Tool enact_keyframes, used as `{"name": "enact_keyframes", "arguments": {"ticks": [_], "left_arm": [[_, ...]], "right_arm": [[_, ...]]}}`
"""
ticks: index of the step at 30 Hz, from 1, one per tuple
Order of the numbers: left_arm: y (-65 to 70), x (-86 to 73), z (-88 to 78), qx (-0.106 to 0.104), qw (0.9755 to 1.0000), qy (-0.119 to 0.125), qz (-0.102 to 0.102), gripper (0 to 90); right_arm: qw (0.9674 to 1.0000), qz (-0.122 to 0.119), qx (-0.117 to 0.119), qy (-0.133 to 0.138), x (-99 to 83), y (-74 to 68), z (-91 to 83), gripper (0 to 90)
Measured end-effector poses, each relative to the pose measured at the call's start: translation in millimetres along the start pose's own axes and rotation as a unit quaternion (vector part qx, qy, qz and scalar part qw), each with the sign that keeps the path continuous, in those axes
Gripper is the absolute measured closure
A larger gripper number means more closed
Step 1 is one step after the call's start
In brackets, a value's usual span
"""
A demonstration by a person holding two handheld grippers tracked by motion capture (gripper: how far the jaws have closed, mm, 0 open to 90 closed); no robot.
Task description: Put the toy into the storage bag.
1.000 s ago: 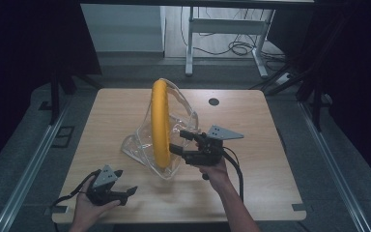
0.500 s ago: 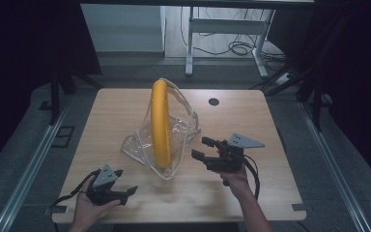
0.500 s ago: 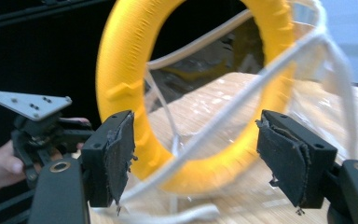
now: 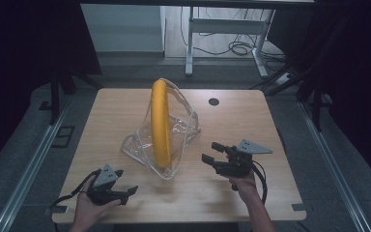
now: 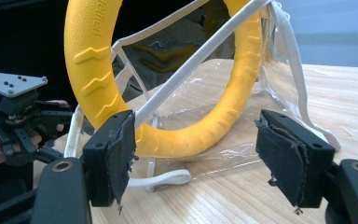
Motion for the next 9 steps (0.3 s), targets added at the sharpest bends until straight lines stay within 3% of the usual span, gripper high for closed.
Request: {"name": "enact_keyframes", "arguments": {"ticks": [9], "left_arm": [[-0.2, -0.3, -0.6, 0.001, 1.0000, 0.001, 0.002, 19.7]], "right_arm": [[1.0000, -0.001, -0.003, -0.002, -2.5, 0.5, 1.2, 28.7]]}}
Point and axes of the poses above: each handheld gripper's, and its own axes: z roughly forward along the jaws, x roughly out of its top, y roughly to its right, the point moved 5 cm from there along z, roughly forward along the jaws, and after that the axes turned 9 degrees about -y, right-handed, at the moved point
